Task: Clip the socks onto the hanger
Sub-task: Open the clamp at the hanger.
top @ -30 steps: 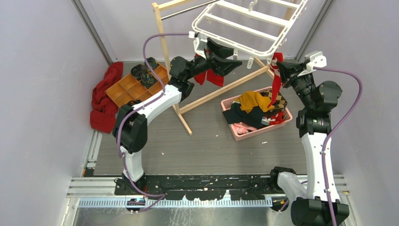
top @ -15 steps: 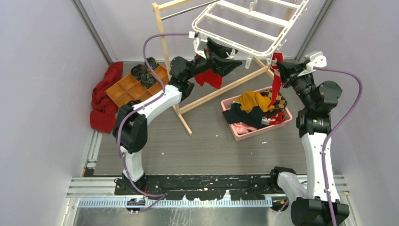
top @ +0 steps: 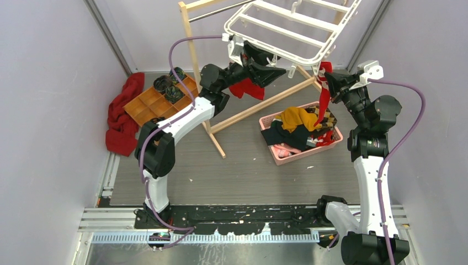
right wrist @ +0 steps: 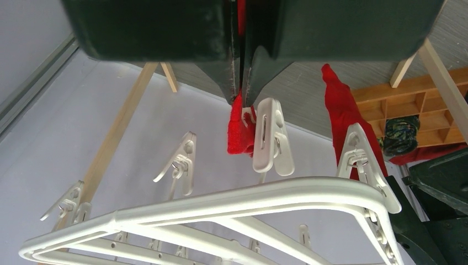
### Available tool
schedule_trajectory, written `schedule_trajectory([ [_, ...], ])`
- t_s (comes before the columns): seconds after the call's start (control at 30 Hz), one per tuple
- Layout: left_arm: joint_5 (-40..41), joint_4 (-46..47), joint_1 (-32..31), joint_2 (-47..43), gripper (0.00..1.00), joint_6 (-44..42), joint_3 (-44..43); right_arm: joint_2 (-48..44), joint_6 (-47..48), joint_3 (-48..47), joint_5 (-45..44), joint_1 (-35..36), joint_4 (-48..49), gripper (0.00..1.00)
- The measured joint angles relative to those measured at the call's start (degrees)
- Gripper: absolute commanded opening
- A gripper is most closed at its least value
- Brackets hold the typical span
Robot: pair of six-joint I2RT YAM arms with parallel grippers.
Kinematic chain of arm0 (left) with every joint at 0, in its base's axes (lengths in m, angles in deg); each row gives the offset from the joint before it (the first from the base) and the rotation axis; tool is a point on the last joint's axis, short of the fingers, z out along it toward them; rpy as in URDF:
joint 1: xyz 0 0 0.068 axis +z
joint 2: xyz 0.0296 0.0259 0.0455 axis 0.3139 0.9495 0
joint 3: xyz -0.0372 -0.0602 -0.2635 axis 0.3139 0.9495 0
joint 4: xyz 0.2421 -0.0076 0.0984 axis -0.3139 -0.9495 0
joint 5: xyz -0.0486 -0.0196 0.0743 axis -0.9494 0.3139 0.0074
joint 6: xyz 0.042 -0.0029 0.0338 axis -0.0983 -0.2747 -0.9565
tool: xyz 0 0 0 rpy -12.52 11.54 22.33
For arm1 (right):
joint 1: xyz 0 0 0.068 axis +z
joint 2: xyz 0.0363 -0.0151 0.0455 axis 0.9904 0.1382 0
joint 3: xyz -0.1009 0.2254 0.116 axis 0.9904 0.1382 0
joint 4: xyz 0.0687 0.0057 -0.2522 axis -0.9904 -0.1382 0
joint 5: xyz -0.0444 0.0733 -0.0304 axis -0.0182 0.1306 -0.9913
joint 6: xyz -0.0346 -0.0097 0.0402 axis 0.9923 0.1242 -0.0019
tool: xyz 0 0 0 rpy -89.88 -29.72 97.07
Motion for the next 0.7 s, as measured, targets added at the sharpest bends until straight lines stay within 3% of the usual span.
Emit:
schedule_trajectory([
  [0.7, -2.54, 5.68, 0.00, 0.15, 0.61, 5.75, 0.90, -0.02, -0.09, 0.02, 0.02, 0.00, 0.00, 0.01],
])
